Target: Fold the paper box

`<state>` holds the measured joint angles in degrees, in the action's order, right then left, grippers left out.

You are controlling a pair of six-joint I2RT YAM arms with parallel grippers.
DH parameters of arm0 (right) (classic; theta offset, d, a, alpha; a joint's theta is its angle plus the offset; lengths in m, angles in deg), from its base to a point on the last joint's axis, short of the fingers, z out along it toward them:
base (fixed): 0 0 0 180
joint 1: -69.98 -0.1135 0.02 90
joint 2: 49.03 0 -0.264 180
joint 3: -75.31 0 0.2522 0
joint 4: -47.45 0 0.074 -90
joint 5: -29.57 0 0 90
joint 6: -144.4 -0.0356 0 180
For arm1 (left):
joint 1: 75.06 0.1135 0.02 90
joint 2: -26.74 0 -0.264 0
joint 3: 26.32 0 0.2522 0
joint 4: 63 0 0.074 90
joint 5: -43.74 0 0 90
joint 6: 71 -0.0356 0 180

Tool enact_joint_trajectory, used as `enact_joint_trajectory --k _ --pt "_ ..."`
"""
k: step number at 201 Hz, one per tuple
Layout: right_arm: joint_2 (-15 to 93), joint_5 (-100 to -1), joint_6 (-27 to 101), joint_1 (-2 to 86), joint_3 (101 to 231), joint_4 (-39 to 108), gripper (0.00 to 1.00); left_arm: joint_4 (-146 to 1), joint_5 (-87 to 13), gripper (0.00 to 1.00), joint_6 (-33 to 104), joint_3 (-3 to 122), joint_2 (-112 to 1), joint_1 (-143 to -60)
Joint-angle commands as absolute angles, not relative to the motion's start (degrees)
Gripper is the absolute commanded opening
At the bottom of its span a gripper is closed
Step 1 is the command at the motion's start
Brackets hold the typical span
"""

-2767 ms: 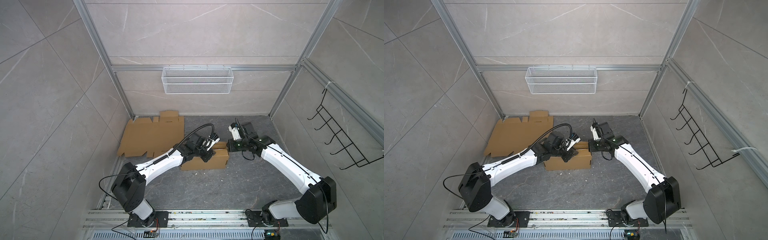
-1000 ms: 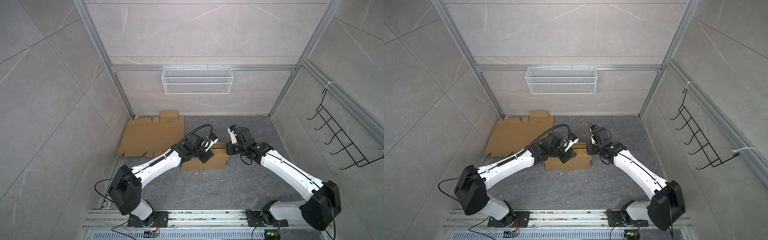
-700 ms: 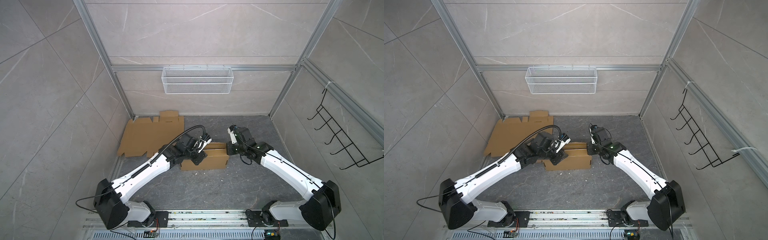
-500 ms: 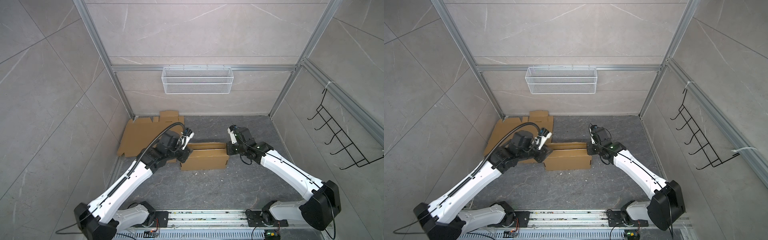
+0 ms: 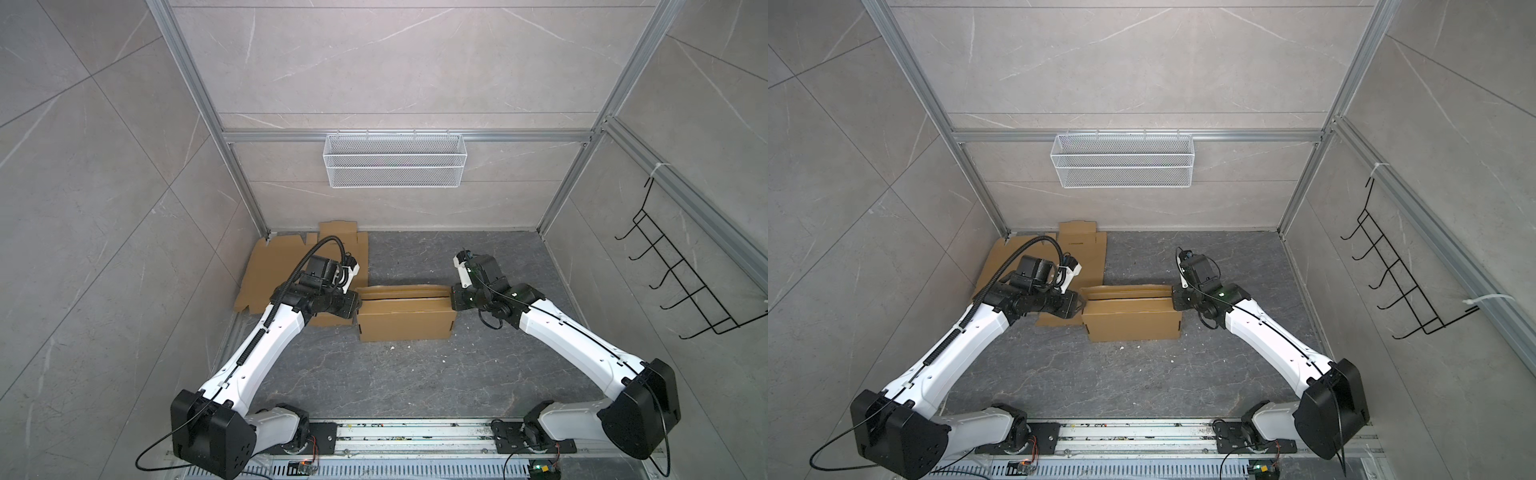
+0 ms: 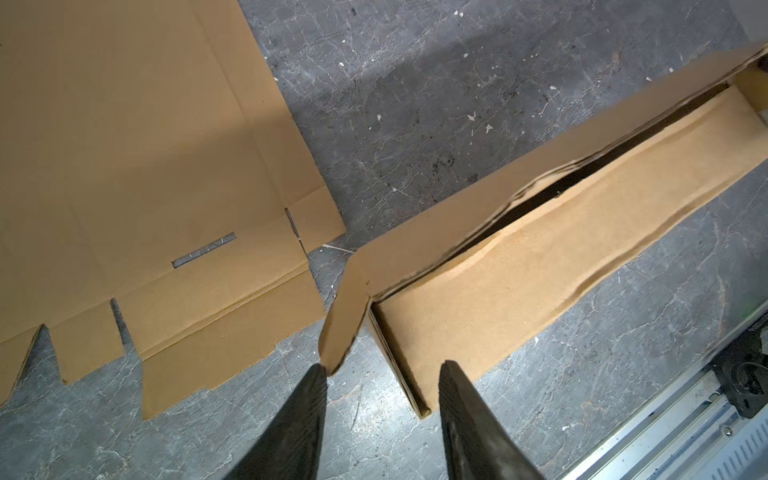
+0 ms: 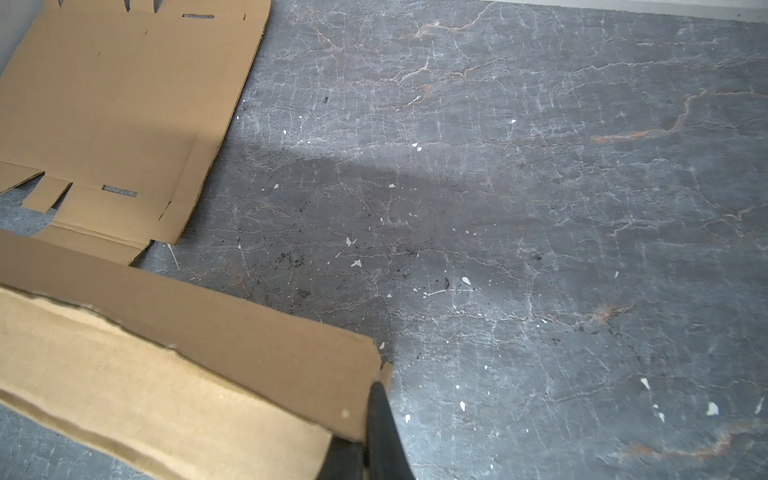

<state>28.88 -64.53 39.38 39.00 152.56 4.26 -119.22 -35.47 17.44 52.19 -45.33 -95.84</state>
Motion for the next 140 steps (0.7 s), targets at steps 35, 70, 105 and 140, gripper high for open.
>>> enact_joint_trajectory --k 35,70,105,140 --pt "31.88 -62.07 39.43 37.30 150.61 -5.60 0.00 -118.98 -34.97 0.35 14.94 56.42 -48.20 -94.97" --pt "31.92 -62.32 39.52 37.12 150.69 -5.68 0.00 -118.95 -36.27 0.32 13.54 57.34 -49.43 -94.55" --pt "31.79 -62.61 39.45 37.05 151.01 -5.97 0.00 -120.26 -34.60 0.17 13.47 59.16 -51.01 -94.40" --pt "31.73 -62.81 39.09 36.66 150.86 -5.77 0.00 -123.82 -30.37 0.05 15.43 61.24 -52.72 -94.40"
